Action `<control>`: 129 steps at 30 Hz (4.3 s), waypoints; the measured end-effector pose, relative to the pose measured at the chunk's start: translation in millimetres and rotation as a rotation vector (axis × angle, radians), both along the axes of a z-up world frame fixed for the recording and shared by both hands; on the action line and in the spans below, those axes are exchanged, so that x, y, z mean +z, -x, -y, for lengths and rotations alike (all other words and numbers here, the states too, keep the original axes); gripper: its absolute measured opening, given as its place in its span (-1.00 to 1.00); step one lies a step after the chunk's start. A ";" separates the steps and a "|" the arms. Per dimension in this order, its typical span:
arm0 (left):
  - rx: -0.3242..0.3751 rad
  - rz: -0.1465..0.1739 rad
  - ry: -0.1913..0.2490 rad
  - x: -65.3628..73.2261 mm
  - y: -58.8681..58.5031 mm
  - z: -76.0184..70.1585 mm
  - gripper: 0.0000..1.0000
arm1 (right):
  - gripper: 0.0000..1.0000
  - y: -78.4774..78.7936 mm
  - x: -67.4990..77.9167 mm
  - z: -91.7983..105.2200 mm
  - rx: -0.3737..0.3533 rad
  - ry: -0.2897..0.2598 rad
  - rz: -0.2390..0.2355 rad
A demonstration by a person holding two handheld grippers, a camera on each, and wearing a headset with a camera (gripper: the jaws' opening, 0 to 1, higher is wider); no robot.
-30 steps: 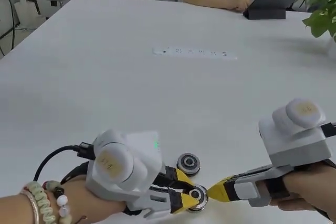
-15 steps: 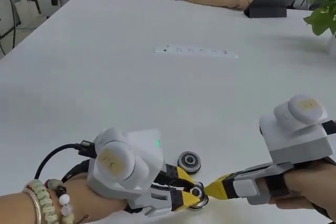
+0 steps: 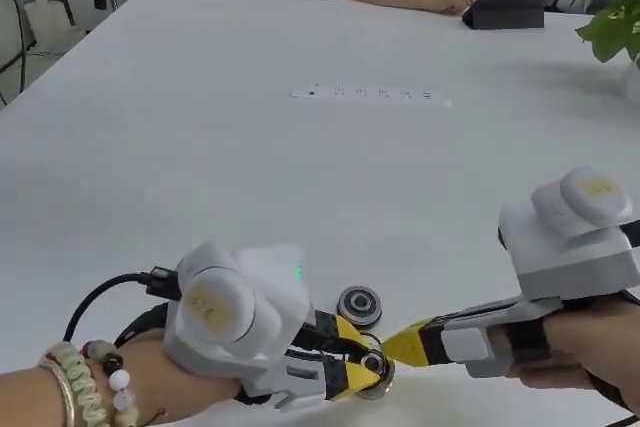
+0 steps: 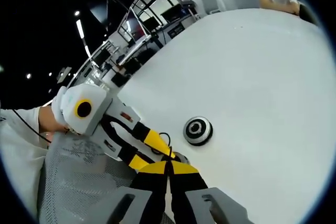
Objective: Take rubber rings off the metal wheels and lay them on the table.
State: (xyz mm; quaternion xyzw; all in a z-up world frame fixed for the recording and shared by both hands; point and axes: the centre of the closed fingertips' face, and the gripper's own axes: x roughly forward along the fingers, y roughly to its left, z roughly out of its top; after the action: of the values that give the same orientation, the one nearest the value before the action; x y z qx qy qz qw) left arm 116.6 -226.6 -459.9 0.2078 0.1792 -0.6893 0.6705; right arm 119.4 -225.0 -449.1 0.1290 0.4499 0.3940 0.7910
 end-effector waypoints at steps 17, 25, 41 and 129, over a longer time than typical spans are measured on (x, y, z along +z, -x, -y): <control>-0.020 -0.015 -0.036 0.8 2.3 -0.8 -0.83 | -1.00 3.5 -10.6 5.8 0.008 0.056 -0.019; -0.003 -0.056 0.006 18.8 -3.1 -2.5 -0.68 | -1.00 -0.1 -10.5 8.3 -0.005 0.055 -0.017; -0.004 -0.001 0.051 51.2 -8.7 -10.7 -0.26 | -1.00 -0.4 -10.2 8.7 -0.004 0.053 -0.019; 0.333 -0.158 0.143 56.2 2.9 -124.0 0.79 | -1.00 -21.2 29.1 -26.7 -0.082 -0.045 0.129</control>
State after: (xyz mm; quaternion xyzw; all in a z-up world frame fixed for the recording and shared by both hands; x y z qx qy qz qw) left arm 113.7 -102.6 -403.7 0.0725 0.2137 -0.5942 0.7720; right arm 140.6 -198.3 -420.0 0.1393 0.3833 0.3787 0.8308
